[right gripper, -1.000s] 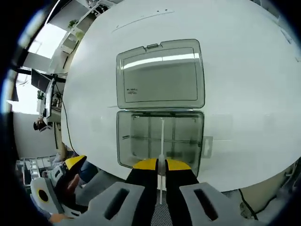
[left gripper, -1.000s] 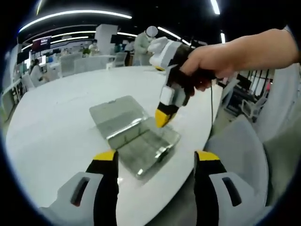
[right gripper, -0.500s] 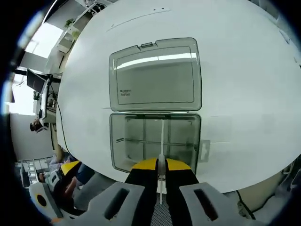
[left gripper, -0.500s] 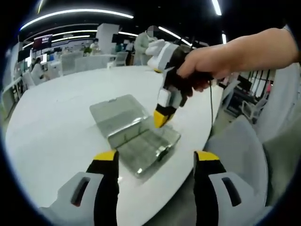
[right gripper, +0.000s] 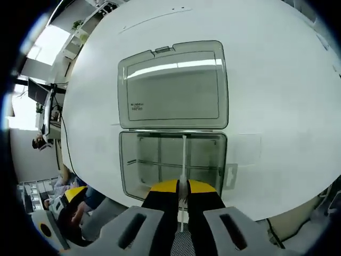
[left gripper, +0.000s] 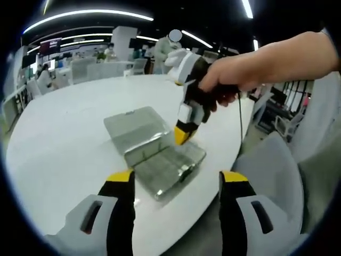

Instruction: Insert the divider into the dual guide fixture by aligning both edges with the guide slots and pushing it downward to the bottom, including one-sided entry, uneven engagement, binding, and posture correction.

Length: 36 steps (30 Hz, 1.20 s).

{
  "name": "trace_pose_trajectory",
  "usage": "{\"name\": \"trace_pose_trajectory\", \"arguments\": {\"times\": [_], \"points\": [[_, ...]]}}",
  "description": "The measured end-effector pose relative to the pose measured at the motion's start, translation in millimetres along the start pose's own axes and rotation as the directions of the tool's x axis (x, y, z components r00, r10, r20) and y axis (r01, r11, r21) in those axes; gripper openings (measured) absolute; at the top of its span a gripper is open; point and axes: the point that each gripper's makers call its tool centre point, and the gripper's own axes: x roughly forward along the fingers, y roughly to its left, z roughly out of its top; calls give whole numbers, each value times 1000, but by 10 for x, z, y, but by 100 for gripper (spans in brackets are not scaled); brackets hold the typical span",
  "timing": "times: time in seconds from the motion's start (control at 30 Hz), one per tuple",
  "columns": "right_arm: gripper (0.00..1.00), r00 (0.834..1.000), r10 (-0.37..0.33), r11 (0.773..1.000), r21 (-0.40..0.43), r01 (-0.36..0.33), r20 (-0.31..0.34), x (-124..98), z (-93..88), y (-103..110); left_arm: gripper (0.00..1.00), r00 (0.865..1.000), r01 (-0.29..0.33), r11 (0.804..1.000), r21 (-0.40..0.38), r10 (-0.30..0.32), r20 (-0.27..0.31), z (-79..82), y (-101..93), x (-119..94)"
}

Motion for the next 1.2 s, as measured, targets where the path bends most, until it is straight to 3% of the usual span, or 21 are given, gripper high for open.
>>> {"name": "trace_pose_trajectory", "arguments": {"times": [0.77,1.2], "points": [[0,1000,-10,1000,8,10,-26,128,60,-46,61,1000,-6,1000,-13,6,-1,-14,33,6],[0,999,-17,1000,8,18,-36,77,-14,14,60,1000,-6,1000,-13,6,3,6,37,1]]}}
